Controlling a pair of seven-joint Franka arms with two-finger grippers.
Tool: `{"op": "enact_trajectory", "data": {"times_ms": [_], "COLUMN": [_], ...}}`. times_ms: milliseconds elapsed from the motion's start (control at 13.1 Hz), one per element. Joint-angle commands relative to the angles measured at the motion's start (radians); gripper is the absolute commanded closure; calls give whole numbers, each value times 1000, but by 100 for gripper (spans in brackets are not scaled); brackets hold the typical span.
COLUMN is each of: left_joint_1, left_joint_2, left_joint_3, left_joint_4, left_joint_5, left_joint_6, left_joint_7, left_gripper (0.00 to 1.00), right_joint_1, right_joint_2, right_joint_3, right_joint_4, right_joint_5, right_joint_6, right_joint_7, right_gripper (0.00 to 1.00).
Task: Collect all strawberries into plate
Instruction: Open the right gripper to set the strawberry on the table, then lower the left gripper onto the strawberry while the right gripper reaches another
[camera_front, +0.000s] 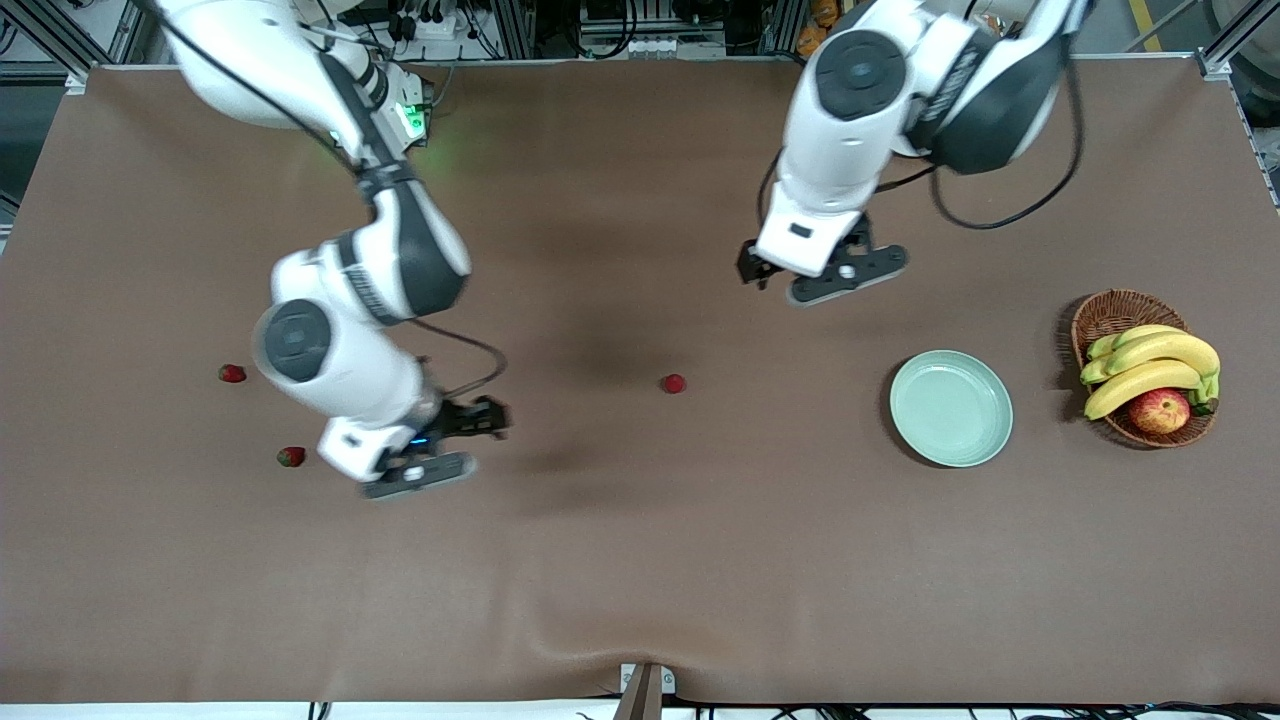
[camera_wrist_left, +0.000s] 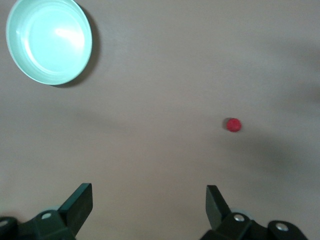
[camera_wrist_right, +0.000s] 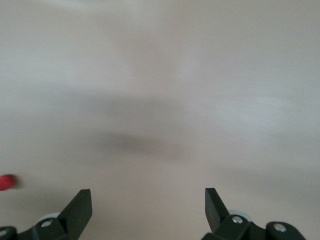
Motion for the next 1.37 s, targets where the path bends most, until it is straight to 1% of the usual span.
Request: {"op": "enact_trajectory", "data": {"times_ms": [0, 228, 381, 457, 533, 609, 685, 837, 989, 1142, 1294], "left_joint_1": [-53, -120, -156, -167, -182, -208, -219, -236, -246, -246, -260], "left_joint_2": [79, 179, 258, 318, 372, 419, 453, 510, 546, 567, 582], "left_joint_3": [0, 0, 2, 2, 2, 8, 14, 16, 16, 19, 51], "left_joint_4": [45, 77, 112, 157, 198, 235, 251, 254, 254, 254, 254], "left_joint_5": [37, 102, 113, 118, 124, 136, 138, 190, 263, 277, 288], "left_joint_6": [36, 60, 123, 144, 157, 174, 192, 250, 273, 275, 299], "left_joint_7": [-101, -185, -306, -428, -510, -559, -596, -681, -788, -821, -830], "left_gripper": [0, 0, 0, 0, 0, 0, 0, 0, 0, 0, 0], "right_joint_1": [-63, -169, -207, -224, -244, -261, -278, -307, -328, -345, -358], "right_joint_2": [-23, -3, 8, 19, 37, 57, 74, 103, 120, 151, 169], "right_joint_3": [-29, -34, -36, -36, -34, -34, -34, -33, -33, -33, -31], "right_joint_4": [-51, -52, -57, -72, -81, -83, -83, -85, -115, -118, -118], "right_joint_5": [-51, -113, -119, -120, -121, -121, -119, -116, -110, -105, -102], "right_joint_6": [-25, -31, -32, -28, -25, -22, -22, -26, -19, 18, 46], "right_joint_7": [-7, -33, -78, -78, -76, -78, -79, -81, -105, -125, -147], "right_gripper": [0, 0, 0, 0, 0, 0, 0, 0, 0, 0, 0]}}
